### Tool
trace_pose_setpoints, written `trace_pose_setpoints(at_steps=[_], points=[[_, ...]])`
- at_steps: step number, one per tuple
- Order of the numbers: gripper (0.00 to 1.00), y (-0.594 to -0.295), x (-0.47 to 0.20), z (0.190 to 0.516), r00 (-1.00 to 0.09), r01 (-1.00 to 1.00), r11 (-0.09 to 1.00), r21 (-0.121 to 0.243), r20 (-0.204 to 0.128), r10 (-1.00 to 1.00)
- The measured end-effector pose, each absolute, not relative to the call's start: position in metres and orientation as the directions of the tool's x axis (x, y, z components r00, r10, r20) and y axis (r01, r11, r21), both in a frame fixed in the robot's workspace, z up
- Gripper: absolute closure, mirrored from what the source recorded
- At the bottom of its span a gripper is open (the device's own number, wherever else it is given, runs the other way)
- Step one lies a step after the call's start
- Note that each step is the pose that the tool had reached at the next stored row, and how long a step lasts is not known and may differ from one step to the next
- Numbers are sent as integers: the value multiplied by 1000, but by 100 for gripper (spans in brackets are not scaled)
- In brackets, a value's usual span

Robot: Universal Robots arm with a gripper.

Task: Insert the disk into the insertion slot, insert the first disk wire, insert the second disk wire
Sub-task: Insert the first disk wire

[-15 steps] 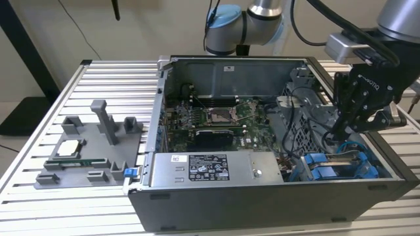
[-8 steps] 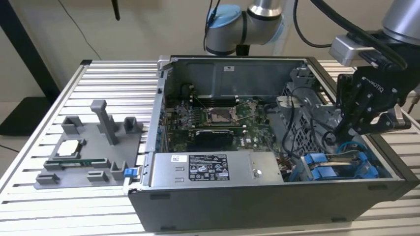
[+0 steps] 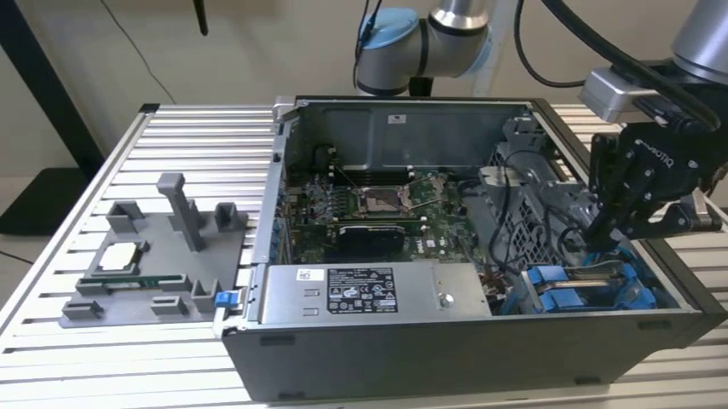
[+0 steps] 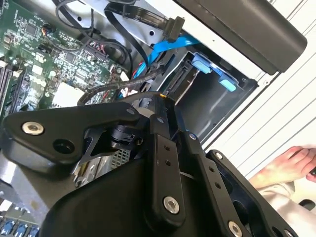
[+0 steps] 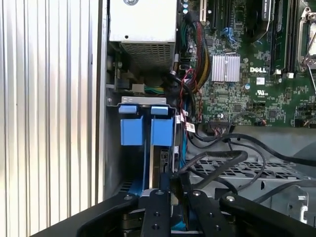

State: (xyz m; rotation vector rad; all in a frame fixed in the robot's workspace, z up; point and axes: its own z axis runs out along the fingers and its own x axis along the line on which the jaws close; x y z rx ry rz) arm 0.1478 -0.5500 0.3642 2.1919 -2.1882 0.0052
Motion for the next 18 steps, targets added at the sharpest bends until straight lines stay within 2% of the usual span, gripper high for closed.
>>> trace_pose_setpoints(at_steps=[18], points=[[100, -557, 156, 351, 2, -1000, -2, 28, 26, -1000]])
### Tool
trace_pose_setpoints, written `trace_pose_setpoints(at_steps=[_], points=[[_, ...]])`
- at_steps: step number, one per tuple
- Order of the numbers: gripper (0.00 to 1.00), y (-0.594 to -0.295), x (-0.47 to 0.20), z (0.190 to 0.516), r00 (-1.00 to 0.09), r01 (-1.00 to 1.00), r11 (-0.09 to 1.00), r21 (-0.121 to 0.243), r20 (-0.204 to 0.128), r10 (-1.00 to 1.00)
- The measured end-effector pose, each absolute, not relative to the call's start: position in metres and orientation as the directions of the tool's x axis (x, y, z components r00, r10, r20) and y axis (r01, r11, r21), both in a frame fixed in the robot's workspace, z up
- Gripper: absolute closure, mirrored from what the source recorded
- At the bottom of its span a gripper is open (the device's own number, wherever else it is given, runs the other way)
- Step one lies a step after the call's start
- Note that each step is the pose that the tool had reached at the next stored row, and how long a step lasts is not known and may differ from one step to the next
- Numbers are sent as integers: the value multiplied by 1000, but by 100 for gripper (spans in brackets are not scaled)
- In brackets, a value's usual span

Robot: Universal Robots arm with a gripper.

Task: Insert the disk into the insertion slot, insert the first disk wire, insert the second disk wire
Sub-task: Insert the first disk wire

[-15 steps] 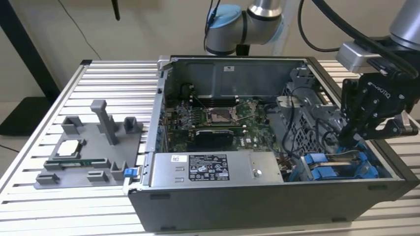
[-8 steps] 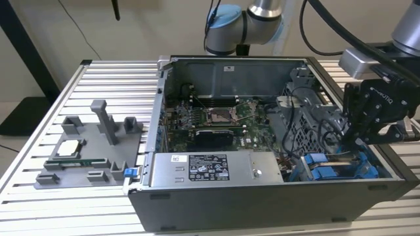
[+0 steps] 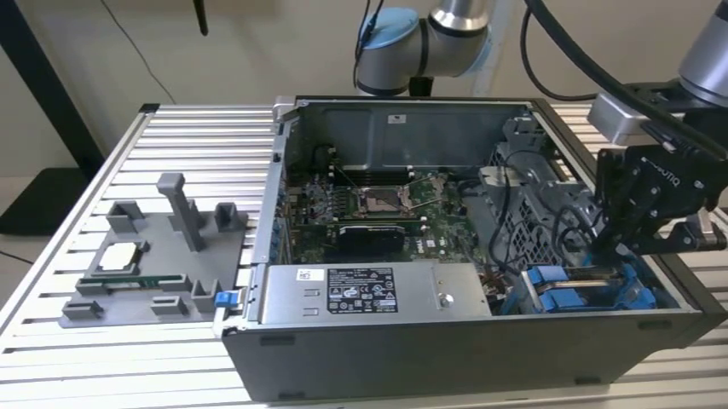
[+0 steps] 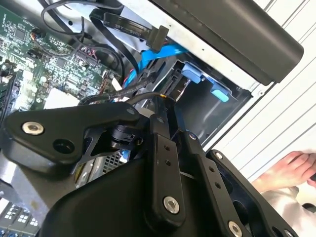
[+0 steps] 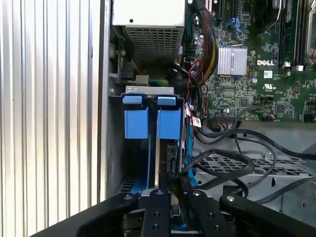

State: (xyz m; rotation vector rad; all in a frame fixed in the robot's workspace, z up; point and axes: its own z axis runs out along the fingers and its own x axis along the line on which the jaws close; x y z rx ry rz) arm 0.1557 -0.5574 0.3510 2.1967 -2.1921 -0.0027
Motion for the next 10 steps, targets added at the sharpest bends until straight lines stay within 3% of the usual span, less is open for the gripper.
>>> trace_pose_setpoints(at_steps=[10], points=[[100, -557, 159, 343, 4, -1000, -4, 26, 19, -1000]])
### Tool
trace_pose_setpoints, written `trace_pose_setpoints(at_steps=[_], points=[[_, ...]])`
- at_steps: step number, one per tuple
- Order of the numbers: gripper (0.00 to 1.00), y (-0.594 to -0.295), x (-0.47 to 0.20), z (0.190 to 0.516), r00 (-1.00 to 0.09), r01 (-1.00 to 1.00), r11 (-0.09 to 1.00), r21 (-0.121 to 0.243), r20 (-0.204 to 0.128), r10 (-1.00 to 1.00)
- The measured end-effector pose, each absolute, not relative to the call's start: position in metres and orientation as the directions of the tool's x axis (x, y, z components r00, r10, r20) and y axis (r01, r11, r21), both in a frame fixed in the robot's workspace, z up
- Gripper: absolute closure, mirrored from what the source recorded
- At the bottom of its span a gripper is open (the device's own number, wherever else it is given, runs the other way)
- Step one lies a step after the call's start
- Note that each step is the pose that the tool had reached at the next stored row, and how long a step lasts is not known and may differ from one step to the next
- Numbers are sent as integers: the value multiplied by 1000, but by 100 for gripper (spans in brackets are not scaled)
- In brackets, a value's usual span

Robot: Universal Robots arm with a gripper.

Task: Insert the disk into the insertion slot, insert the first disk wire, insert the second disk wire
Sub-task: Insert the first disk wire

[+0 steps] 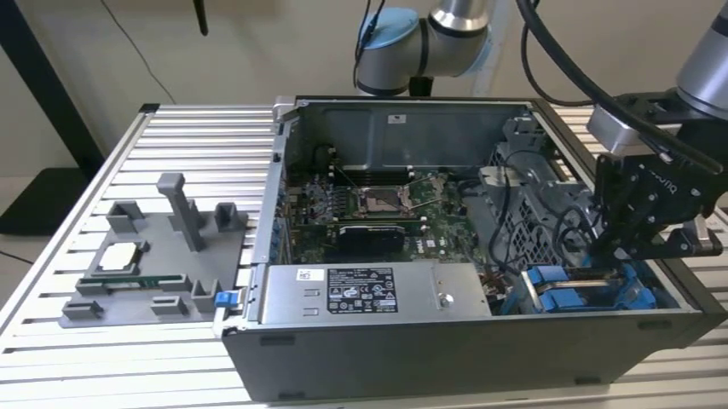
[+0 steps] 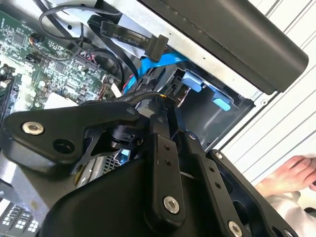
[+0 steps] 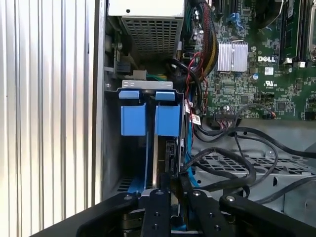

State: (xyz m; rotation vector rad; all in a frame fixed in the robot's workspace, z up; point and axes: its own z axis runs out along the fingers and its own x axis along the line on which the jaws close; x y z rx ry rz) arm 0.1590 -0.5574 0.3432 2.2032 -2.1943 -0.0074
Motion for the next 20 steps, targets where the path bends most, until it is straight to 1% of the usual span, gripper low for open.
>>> trace_pose_setpoints(at_steps=[9, 20], points=[[100, -557, 159, 339, 4, -1000, -4, 21, 3, -1000], [100, -559, 160, 343, 4, -1000, -4, 21, 2, -1000]])
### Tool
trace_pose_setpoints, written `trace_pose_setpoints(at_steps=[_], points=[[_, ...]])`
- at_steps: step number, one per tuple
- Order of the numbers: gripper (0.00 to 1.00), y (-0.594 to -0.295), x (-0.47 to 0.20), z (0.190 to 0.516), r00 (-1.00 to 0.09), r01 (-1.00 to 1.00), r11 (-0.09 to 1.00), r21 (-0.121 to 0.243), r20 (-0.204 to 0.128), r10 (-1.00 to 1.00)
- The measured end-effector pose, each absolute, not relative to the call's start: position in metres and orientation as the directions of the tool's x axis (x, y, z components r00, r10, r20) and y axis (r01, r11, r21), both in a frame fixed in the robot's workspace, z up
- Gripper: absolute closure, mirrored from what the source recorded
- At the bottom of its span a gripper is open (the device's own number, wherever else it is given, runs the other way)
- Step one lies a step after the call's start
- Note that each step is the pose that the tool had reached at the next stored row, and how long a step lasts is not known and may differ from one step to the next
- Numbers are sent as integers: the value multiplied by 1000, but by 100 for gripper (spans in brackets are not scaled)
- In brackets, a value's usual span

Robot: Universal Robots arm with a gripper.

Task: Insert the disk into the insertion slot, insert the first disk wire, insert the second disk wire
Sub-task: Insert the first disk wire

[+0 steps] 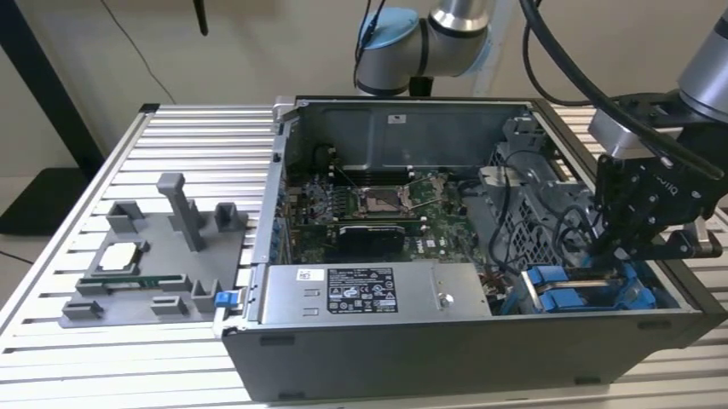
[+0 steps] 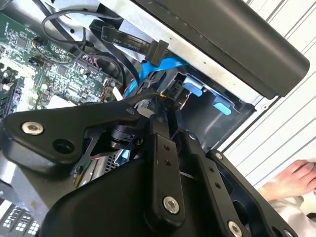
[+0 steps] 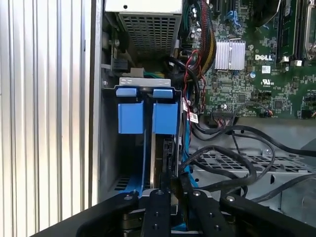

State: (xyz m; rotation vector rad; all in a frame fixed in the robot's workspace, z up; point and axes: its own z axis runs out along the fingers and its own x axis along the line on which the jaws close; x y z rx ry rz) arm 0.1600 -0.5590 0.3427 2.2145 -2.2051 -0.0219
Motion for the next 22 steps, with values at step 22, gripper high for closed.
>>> trace_pose_setpoints(at_steps=[22], points=[[100, -560, 160, 335, -37, -999, 37, 13, 5, -999]])
